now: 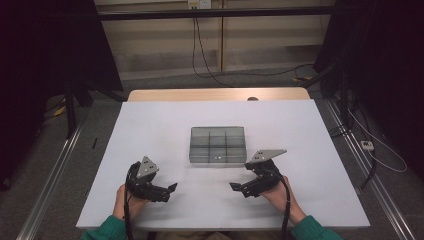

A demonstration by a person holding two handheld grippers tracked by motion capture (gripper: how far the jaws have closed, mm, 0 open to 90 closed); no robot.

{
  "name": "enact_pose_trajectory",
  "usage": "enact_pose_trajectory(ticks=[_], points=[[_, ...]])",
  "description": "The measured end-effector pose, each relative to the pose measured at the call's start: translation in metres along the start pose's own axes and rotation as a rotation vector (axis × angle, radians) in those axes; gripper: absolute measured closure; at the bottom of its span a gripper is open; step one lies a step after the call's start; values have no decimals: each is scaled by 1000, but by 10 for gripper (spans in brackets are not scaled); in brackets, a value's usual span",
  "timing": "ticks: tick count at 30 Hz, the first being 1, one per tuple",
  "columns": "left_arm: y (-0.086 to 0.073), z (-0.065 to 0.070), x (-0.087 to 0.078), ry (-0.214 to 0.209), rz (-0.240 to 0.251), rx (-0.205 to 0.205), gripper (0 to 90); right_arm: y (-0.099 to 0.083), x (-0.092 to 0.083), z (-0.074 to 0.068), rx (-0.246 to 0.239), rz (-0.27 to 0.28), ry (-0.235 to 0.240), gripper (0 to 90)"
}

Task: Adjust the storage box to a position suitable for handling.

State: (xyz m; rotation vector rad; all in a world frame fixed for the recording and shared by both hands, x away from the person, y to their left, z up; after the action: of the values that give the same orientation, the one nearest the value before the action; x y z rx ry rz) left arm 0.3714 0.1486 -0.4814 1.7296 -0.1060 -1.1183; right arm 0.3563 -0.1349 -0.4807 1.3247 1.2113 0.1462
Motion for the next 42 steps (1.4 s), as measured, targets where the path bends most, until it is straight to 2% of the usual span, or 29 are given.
enact_pose_trajectory(ticks=[10, 26, 33, 42], points=[[1, 1, 1, -4, 4, -4, 4, 8, 13, -3, -3, 18, -2, 134], [1, 0, 0, -3, 3, 8, 4, 19, 32, -3, 20, 60, -52, 424], [1, 0, 1, -6, 4, 4, 4, 24, 37, -2, 36, 82, -62, 502], [1, 0, 0, -8, 4, 12, 4, 24, 44, -1, 44, 72, -74, 571]])
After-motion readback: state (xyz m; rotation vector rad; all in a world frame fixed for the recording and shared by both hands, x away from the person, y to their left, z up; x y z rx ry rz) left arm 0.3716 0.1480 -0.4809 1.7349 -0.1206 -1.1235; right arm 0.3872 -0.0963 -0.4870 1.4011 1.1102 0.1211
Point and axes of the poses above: each handheld gripper's, and its own axes: x roughly forward along the jaws, y roughly out of its top, z roughly to its right, the point moved 7 cm from there along x, roughly forward along the jaws, and after that the axes turned 3 degrees about z, right-handed, at the moved point
